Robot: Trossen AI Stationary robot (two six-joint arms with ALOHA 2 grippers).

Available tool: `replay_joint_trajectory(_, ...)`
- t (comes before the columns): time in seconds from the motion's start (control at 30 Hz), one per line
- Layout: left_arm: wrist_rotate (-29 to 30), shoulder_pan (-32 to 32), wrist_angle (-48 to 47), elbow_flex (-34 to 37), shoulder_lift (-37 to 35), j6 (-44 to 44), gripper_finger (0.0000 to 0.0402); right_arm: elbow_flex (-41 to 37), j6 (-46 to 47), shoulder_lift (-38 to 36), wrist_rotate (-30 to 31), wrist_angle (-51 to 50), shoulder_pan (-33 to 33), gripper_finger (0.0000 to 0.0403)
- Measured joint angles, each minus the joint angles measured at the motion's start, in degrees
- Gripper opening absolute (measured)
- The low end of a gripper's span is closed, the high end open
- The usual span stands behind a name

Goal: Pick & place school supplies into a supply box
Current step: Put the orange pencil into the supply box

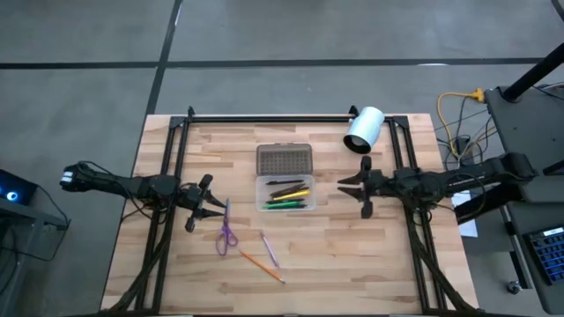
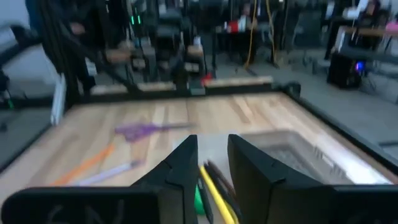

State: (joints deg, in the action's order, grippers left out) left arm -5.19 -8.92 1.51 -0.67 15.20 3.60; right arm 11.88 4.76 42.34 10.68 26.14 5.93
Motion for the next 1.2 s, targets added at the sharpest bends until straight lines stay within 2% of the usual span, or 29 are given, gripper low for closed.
replay_joint_trajectory(0.37, 0.0, 0.0, -0.01, 0.0, 0.11, -0.02, 0.0099, -10.85, -0.3, -13.36, -0.2, 16.36, 0.04, 0.0071)
replay_joint_trajectory(0.6, -0.02, -0.01, -0.01, 0.0, 0.11, -0.02, 0.0099, -11.41, -0.65, -19.31, -1.8, 15.7, 0.04, 0.0082)
replay_joint_trajectory(0.9, -0.02, -0.01, -0.01, 0.0, 0.11, 0.0, 0.0099, -11.39, -1.74, -27.16, -2.8, 8.22, 0.04, 0.0083)
replay_joint_trajectory(1.2, 0.0, -0.01, -0.01, 0.0, 0.11, 0.0, 0.0099, -11.36, -3.26, -41.79, -2.78, -7.05, 0.04, 0.0068)
